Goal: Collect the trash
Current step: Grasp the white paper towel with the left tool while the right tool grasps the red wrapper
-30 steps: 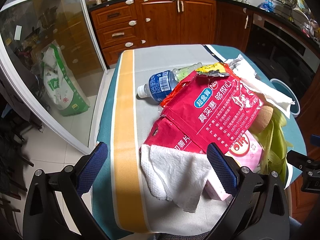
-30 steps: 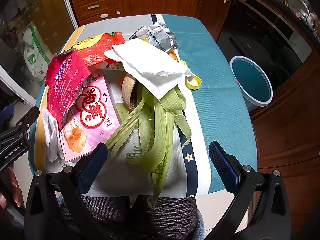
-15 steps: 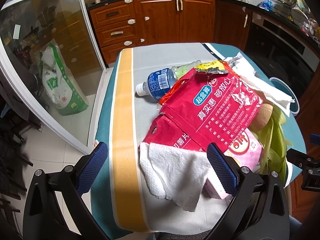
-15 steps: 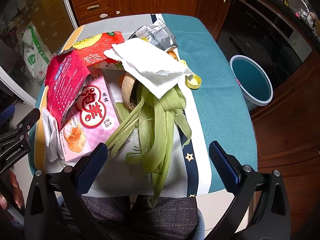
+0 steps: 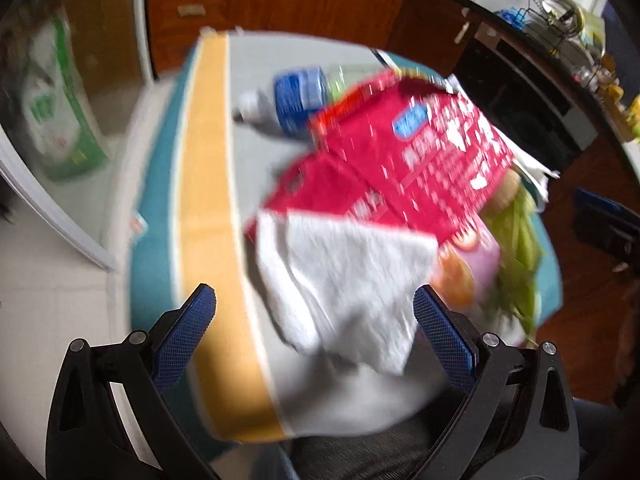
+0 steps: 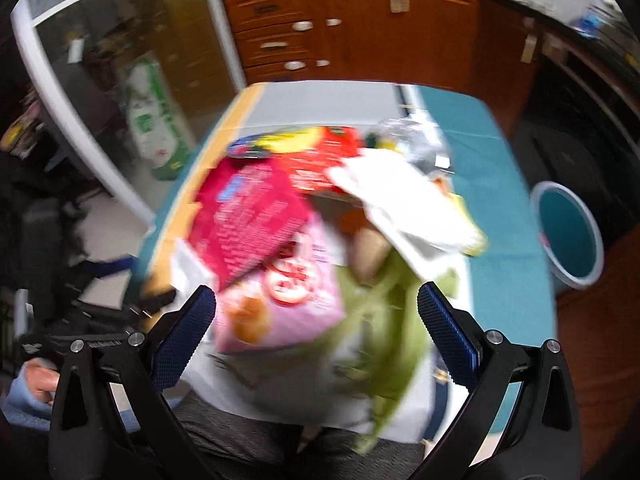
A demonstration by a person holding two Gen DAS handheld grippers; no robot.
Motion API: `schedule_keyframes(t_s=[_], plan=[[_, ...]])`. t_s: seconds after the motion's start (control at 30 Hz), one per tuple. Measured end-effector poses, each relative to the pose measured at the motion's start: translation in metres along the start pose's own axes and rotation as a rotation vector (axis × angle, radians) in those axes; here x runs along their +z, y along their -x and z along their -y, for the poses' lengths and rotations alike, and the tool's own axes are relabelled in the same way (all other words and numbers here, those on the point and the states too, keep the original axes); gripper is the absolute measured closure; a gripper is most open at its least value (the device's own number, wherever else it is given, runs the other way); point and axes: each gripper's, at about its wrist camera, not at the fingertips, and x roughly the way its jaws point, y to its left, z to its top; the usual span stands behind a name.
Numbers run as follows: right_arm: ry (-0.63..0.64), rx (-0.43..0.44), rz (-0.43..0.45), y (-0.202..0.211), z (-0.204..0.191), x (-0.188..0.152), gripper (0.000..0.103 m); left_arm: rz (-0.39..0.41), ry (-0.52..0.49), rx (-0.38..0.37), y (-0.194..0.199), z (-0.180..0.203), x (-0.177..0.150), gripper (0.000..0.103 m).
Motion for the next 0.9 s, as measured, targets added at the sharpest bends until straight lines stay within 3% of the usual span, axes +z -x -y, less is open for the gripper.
schedule_keyframes(t_s=[0.03, 0.1, 0.17, 0.2, 0.27, 0.33, 0.4, 0.5, 0.57, 0.63, 0.67, 0.77, 0.8, 0.9], plan=[[0.001, 0.024, -0.018, -0.005, -0.004, 0.003, 0.006, -0.026, 0.025, -0.056, -0.005, -0.003, -0.004, 0.004], [0.014, 0.082, -0.037, -0.015, -0.016, 0.007, 0.007, -0.05, 0.04, -0.1, -0.01, -0.005, -0.009, 0.004], [0.026, 0.085, -0.05, -0.027, -0.021, 0.012, 0.024, -0.067, 0.022, -0.11, -0.014, -0.002, -0.011, 0.004], [0.025, 0.094, -0.065, -0.035, -0.021, 0.015, 0.03, -0.073, 0.007, -0.107, -0.017, 0.001, -0.011, 0.004], [-0.003, 0.116, -0.111, -0.051, -0.017, 0.018, 0.053, -0.088, -0.044, -0.087, -0.024, 0.01, -0.012, 0.004], [-0.022, 0.13, -0.134, -0.06, -0.018, 0.018, 0.06, -0.102, -0.102, -0.062, -0.034, 0.019, -0.013, 0.004], [-0.031, 0.142, -0.146, -0.068, -0.018, 0.02, 0.061, -0.106, -0.134, -0.027, -0.042, 0.023, -0.015, 0.004], [-0.016, 0.157, -0.141, -0.075, -0.024, 0.024, 0.066, -0.12, -0.136, 0.002, -0.051, 0.02, -0.015, 0.004], [-0.004, 0.173, -0.134, -0.077, -0.03, 0.027, 0.081, -0.11, -0.122, 0.0, -0.052, 0.019, -0.014, 0.007], [0.006, 0.189, -0.133, -0.075, -0.034, 0.025, 0.09, -0.102, -0.12, -0.007, -0.05, 0.018, -0.014, 0.023], [0.01, 0.197, -0.129, -0.073, -0.034, 0.024, 0.098, -0.1, -0.124, -0.005, -0.049, 0.019, -0.013, 0.039], [0.029, 0.216, -0.11, -0.07, -0.04, 0.025, 0.102, -0.096, -0.113, -0.014, -0.045, 0.021, -0.011, 0.078], [0.034, 0.233, -0.103, -0.067, -0.042, 0.025, 0.102, -0.096, -0.109, -0.025, -0.043, 0.02, -0.011, 0.086], [0.058, 0.255, -0.081, -0.058, -0.048, 0.027, 0.102, -0.084, -0.122, -0.013, -0.027, 0.02, -0.013, 0.09]])
